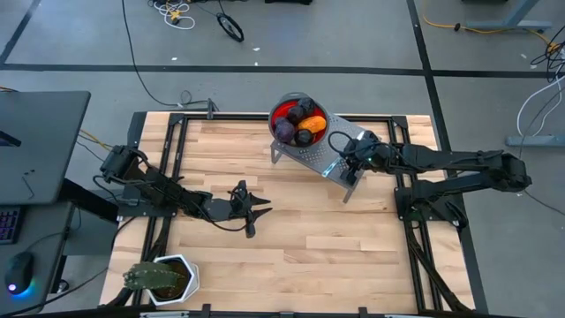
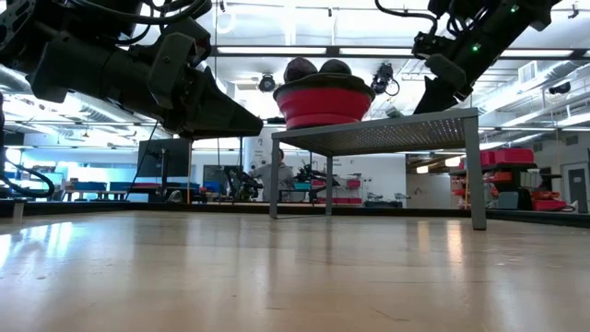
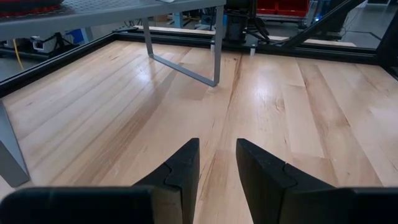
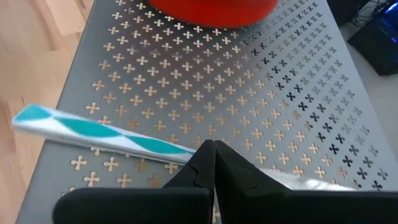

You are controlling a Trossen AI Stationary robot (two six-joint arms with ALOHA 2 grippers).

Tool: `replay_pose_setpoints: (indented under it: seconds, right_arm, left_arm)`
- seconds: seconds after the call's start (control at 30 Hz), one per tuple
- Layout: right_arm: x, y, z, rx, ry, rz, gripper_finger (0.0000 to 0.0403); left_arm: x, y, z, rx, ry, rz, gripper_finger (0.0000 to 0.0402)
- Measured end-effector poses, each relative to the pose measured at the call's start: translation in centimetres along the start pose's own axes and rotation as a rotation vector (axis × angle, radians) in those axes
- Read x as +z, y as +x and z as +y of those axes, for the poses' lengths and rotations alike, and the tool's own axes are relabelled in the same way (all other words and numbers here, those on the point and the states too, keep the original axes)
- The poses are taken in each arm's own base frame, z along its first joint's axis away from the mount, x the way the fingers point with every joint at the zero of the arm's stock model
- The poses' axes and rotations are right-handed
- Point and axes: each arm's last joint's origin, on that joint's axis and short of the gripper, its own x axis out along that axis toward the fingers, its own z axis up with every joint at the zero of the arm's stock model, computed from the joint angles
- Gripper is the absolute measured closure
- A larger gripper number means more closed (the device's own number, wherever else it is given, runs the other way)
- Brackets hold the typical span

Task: Pick & Place Fruit
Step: Put the knife on the shelf

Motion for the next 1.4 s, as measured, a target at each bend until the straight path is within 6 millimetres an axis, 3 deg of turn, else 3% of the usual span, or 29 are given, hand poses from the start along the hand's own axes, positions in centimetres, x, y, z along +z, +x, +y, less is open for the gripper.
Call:
replay_pose_setpoints:
  seconds: [0.4, 0.8, 1.4]
  right_arm:
    - [0.6, 0.3, -1.0, -0.032, 0.0, -0.043, 0.0398]
    - [-0.9, -0.8, -1.5, -0.043, 0.05, 0.071, 0.0398]
    - [0.0, 0.6, -0.9, -0.039, 0.066, 0.019, 0.0398]
  left_arm:
    - [0.0, 0.0, 0.0, 0.0, 0.001, 0.0, 0.0288]
    - [-0.1, 0.0, 0.0, 0.002, 0.006, 0.009, 0.0288]
    - [-0.1, 0.0, 0.0, 0.002, 0.001, 0.008, 0.0288]
